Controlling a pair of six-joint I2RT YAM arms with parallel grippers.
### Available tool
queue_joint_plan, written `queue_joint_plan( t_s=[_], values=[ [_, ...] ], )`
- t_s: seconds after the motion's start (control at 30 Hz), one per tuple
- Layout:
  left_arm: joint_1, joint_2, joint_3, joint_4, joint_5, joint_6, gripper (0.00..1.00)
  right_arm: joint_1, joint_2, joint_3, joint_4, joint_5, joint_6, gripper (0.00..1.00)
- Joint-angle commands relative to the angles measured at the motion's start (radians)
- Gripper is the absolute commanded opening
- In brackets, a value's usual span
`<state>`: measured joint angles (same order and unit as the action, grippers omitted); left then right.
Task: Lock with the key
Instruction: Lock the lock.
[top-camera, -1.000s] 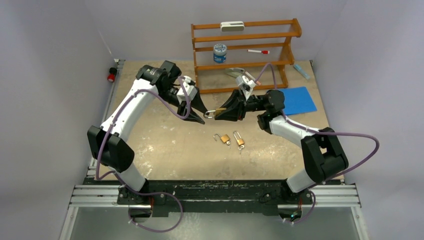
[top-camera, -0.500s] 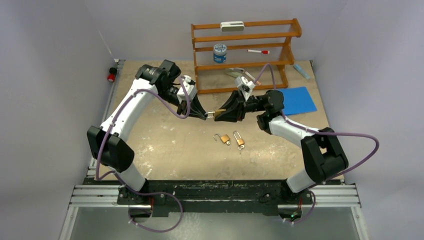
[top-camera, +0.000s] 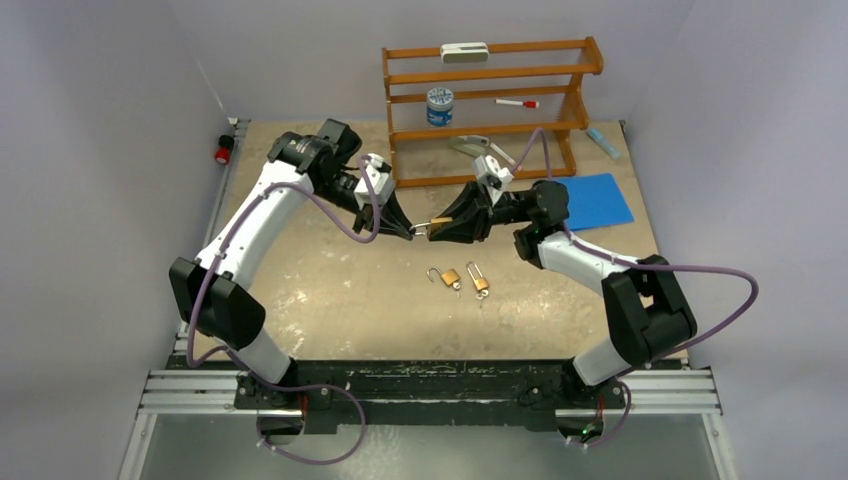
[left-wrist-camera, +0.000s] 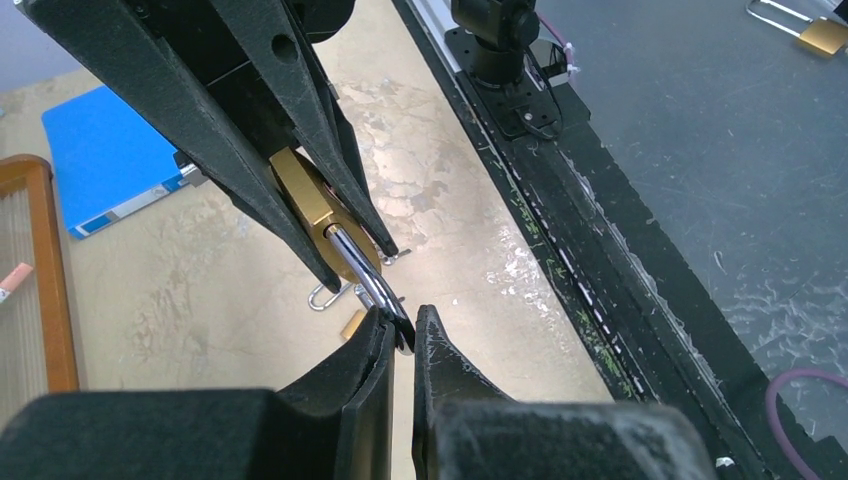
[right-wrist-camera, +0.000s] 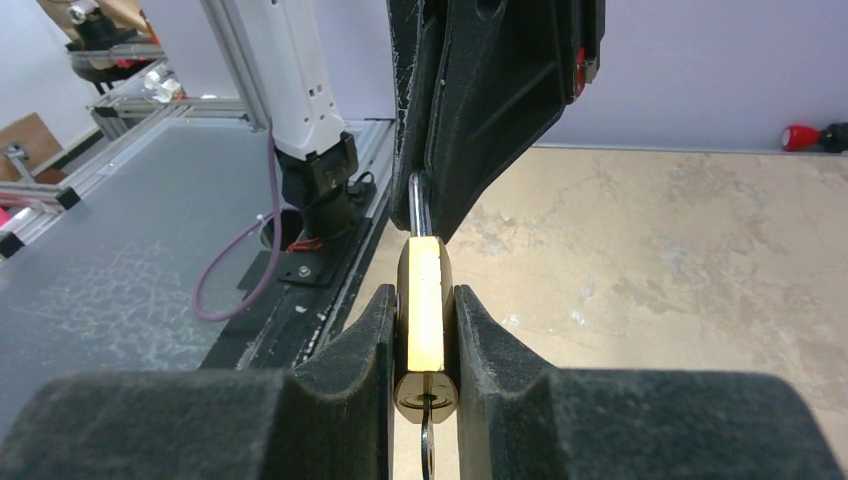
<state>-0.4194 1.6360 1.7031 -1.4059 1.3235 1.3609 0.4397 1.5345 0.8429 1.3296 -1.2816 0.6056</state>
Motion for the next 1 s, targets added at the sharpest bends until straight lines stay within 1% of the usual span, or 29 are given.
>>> queue_joint_plan(
  t_s=[0.0, 0.23, 0.5, 0.73, 0.97],
  values=[
    [-0.044, -0.038, -0.008, 0.011, 0.071, -0.025, 0.00, 0.005, -0.010, 0.043, 0.084, 0.156, -0.075, 0.00],
    [-0.051, -0.032, -0.008, 0.019, 0.071, -0.034, 0.00, 0.026, -0.014, 0.036, 0.084, 0.207, -0.129, 0.00],
    [-0.058, -0.030, -0.005, 0.019, 0.071, -0.034, 0.00, 0.052, 0.006, 0.060, 0.086, 0.223, -0.144, 0.00],
    [-0.064, -0.020, 0.001, 0.019, 0.071, -0.035, 0.00, 0.061, 0.035, 0.081, 0.157, 0.211, -0.077, 0.00],
    [-0.086, 0.000, 0.015, 0.018, 0.071, -0.035, 0.00, 0.075, 0.043, 0.093, 0.171, 0.227, -0.076, 0.00]
  ],
)
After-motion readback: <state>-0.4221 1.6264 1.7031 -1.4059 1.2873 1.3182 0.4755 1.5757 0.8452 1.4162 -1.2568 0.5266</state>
